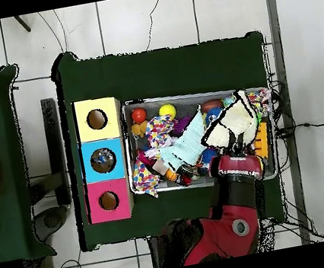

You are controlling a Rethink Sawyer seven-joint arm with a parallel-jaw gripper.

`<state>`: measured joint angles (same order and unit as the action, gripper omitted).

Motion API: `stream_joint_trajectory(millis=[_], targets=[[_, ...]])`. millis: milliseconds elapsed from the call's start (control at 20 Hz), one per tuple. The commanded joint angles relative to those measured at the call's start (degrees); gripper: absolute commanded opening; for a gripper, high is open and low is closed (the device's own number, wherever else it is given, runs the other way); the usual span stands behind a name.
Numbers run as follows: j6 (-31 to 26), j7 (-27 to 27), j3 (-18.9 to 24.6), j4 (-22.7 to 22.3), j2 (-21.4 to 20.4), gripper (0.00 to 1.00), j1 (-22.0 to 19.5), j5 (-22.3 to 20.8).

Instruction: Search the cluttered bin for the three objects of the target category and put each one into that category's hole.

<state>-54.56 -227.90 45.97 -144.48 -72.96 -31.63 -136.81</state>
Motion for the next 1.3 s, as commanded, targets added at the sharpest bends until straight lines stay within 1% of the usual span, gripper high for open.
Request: stream_joint_trajectory(millis=[50, 150, 250, 450, 600, 800, 1000, 1150, 1200, 1300], targets=[[-6.11, -4.87, 0.85, -1.49, 9.38, 0.0, -3.29, -4.51], [-7.54, -4.78, 1.17, -1.82, 10.94, 0.0, -4.29, -6.66], [-7.98, -4.59, 1.3, -1.96, 11.61, 0.0, -5.11, -8.09], [-7.65, -2.7, 1.73, -2.79, 13.29, 0.0, -6.56, -10.71], [-6.88, 1.0, 1.41, -1.92, 15.81, 0.0, -7.5, -12.09], [-6.95, 4.95, 1.16, -1.61, 20.37, 0.0, -8.28, -14.42], [-3.67, 11.26, -1.24, 0.78, 24.2, 0.0, -7.54, -13.16], [-1.84, 12.62, -2.67, 1.94, 24.58, 0.0, -6.8, -11.73], [-2.19, 12.33, -3.22, 2.23, 24.8, 1.0, -6.29, -11.7], [0.69, 15.85, -4.85, 4.08, 24.69, 1.0, -5.4, -9.55]])
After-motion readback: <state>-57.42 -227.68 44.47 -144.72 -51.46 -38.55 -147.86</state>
